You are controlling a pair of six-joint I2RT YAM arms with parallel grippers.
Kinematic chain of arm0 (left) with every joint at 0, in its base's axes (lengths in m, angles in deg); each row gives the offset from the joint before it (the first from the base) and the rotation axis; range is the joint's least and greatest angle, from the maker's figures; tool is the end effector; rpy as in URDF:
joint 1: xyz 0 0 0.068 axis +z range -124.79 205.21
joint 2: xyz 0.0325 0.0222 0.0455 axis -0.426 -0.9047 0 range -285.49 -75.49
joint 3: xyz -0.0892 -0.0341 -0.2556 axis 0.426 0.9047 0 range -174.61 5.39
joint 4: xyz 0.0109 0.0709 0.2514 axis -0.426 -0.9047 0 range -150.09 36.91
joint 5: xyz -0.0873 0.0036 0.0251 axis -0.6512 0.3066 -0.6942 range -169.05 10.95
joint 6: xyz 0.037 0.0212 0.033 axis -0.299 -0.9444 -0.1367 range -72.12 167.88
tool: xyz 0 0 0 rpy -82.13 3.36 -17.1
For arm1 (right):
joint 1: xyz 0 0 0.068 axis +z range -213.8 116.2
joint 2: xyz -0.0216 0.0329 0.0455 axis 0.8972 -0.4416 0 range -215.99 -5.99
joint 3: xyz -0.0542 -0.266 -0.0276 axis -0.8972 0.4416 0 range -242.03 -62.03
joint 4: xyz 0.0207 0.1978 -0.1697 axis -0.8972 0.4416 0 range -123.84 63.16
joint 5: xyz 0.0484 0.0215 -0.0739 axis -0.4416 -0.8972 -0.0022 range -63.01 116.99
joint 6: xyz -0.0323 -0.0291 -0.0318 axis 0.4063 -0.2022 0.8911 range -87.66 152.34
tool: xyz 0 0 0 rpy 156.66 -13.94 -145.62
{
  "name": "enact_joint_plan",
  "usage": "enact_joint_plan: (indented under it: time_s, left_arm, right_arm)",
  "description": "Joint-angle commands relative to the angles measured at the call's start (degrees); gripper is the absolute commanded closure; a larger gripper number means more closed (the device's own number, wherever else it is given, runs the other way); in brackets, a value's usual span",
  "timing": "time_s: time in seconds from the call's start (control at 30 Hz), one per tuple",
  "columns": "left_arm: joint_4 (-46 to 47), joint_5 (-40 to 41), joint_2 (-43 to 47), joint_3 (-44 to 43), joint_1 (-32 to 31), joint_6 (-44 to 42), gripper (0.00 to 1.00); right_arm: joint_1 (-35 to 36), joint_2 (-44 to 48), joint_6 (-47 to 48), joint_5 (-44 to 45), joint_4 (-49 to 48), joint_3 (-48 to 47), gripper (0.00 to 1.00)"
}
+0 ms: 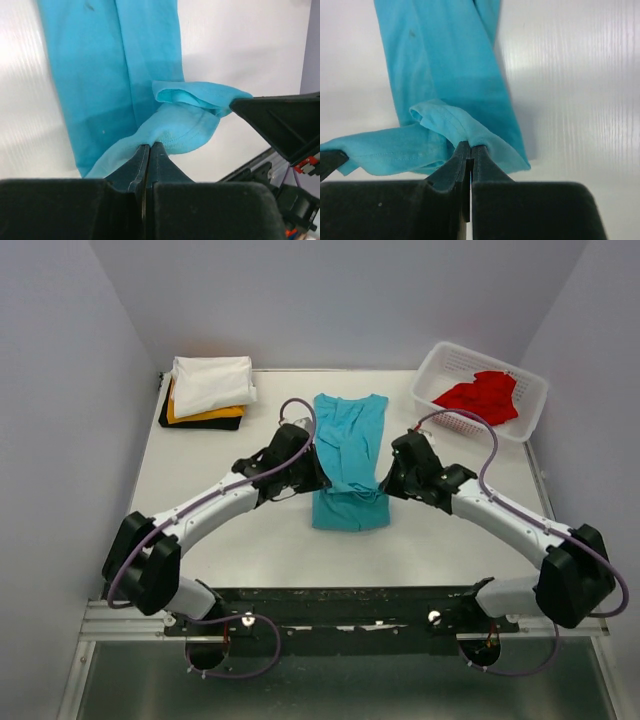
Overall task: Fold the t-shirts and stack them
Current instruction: Fold the folded rectangular tshirt in 1/3 of the way
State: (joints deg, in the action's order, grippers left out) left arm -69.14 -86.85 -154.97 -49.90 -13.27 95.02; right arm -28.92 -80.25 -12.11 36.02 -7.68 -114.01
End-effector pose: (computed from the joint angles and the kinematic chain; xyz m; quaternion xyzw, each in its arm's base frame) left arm 0.2343 -0.1925 0.2568 -0.0398 0.9047 -0.3304 0.2660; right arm 0.2249 0.1498 0.2486 0.1056 0.9265 0.1691 0.3193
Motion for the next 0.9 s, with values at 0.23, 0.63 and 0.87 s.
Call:
enact_joint_plan:
  time_s: [0.23, 0.63, 0.87]
  left_arm:
    - [-4.58, -4.6, -15.52, -16.14, 8.55, -6.37, 1.0]
    - [-9.35, -5.39, -26.79, -26.34, 12.51, -8.11, 0.96]
    - [-10.74, -8.62, -31.12, -33.97, 15.06, -10.04, 0.16]
  right_arm:
    - [-5.32, -14.6, 6.4, 7.02, -10.34, -11.29, 0.99]
    - [-10.64, -27.97, 8.74, -1.42, -15.82, -16.6, 0.93]
    - [-12.64, -31.43, 10.26, -1.89, -18.01, -20.05, 0.31]
